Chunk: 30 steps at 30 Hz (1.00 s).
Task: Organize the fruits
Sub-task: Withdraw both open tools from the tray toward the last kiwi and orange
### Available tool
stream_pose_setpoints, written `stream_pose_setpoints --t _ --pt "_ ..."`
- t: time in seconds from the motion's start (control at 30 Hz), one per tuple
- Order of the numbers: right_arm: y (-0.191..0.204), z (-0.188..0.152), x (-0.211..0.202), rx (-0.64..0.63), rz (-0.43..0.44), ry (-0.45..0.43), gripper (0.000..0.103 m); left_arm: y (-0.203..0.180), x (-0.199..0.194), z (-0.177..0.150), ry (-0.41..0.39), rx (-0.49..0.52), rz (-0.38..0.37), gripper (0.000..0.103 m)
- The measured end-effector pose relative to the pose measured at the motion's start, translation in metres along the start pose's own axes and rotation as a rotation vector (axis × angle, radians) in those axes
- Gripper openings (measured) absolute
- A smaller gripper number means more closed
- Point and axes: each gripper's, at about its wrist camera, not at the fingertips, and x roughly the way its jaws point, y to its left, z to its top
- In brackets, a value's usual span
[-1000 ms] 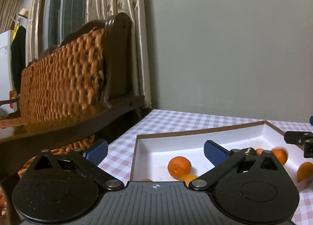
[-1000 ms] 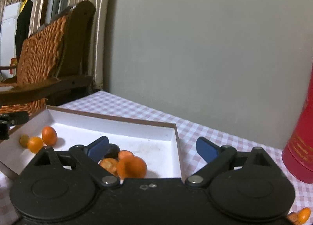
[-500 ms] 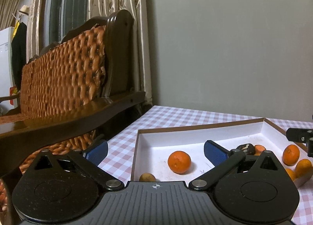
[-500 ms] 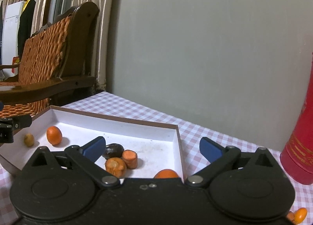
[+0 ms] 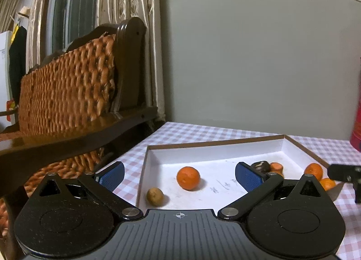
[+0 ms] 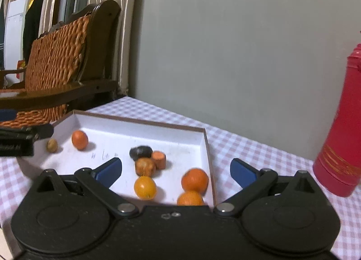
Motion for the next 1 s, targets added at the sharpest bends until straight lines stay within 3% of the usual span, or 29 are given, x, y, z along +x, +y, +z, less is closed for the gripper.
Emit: stream_pose_setpoints --t 0.33,0.6,1.0 --pt "-0.014 -0.014 -0.037 0.023 -0.048 -0.002 0.097 -0.039 -0.026 -0.008 0.034 0.04 -0.087 0.103" --pt "-0.034 -0.032 -0.069 0.038 -0.096 0.016 0.097 -0.075 -0.063 -0.012 0.018 0.086 -0.16 0.103" --pt "-0.06 -0.059 -0.116 0.098 -0.161 0.035 0.097 -0.105 -0.105 -0.026 0.024 0.128 -0.236 0.103"
